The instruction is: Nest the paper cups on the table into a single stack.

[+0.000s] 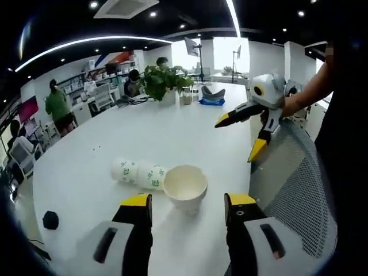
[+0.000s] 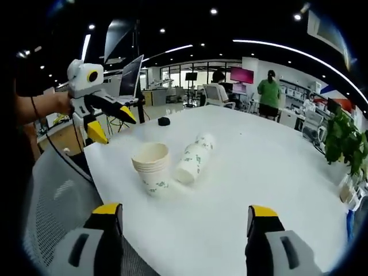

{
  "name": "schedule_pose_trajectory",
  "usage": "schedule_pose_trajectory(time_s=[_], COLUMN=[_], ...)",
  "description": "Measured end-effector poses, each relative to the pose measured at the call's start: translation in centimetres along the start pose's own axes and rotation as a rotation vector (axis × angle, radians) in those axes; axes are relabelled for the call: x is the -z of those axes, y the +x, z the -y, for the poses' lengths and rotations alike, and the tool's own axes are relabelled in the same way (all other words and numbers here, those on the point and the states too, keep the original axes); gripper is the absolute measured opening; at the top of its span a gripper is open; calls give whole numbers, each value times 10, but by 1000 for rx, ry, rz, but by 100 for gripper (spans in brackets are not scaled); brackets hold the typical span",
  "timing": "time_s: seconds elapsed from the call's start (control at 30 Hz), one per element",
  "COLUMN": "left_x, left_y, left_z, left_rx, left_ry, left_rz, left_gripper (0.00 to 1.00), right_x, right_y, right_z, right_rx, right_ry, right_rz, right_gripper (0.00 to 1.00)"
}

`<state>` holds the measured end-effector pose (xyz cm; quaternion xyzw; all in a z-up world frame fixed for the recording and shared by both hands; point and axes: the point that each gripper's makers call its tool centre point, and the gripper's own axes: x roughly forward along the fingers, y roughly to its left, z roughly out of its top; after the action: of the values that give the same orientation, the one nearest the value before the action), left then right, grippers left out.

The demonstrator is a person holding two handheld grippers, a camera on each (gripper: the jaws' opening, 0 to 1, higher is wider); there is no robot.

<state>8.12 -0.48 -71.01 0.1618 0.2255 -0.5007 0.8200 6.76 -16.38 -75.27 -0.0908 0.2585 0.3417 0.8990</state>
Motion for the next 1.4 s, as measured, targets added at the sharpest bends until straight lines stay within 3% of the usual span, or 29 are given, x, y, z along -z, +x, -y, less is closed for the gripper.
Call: schedule_pose_trajectory(time_s=[0.27,0.4,0.6,0.9,1.13,1.4], left_x=[14,21,23,23,26,24], left_y=[-14,-15,-14,-13,-11,-14], left_z=[-6,-8,-6,-5,-6,-12], left_rx=[-92,-144,-160,-175,-181,-190], left_ry=[-101,-149,-163,-150,-140,-170], left_rz=[13,21,24,14,3,37], left_gripper=[58,61,62,63,69,75], right_x=[-17,-24,-35,-44,-43,-37], right_y=[15,23,38,70,94,121], right_z=[7,13,27,31,38,49], right_rx=[-48,-48,-41,-46,-43,-42], right_ry=[18,77,123,181,196,181], right_rz=[9,25,37,37,13,-35], right_gripper=[85,81,78,71,66,61])
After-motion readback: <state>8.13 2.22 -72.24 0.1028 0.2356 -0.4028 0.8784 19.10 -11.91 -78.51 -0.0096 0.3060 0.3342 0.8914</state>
